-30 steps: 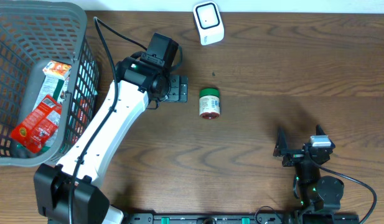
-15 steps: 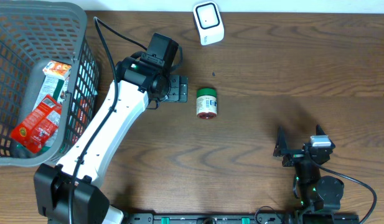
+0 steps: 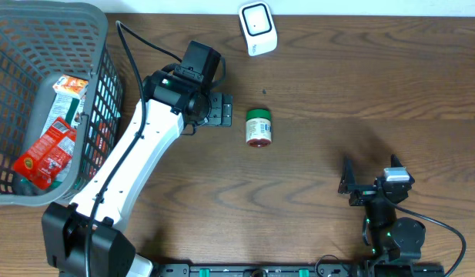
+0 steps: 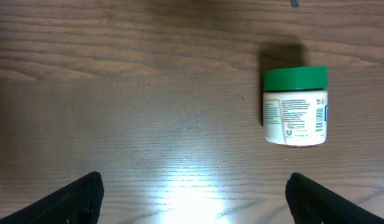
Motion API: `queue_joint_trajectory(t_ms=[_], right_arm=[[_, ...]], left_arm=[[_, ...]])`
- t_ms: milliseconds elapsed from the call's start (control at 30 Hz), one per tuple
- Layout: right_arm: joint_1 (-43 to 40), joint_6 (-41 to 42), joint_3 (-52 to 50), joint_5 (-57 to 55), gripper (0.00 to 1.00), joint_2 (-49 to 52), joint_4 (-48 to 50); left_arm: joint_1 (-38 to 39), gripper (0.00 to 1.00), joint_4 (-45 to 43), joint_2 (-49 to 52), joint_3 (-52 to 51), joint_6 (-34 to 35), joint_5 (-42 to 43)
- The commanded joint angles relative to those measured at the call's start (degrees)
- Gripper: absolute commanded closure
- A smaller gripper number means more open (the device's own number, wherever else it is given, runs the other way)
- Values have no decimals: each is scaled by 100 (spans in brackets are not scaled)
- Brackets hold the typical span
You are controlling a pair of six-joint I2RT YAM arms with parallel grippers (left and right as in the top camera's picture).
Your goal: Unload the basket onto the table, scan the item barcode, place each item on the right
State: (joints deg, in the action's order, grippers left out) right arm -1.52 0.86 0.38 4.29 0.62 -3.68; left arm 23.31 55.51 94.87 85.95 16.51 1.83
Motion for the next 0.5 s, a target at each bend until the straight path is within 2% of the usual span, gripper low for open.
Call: queue_joint_trajectory(t_ms=[0, 467], right_arm=[[11, 79, -9, 28, 1, -24, -22], [11, 79, -9, 28, 1, -24, -22]], left_arm=[[-9, 7, 20, 61, -24, 11, 57], [-7, 7, 15, 63, -31, 15, 85]])
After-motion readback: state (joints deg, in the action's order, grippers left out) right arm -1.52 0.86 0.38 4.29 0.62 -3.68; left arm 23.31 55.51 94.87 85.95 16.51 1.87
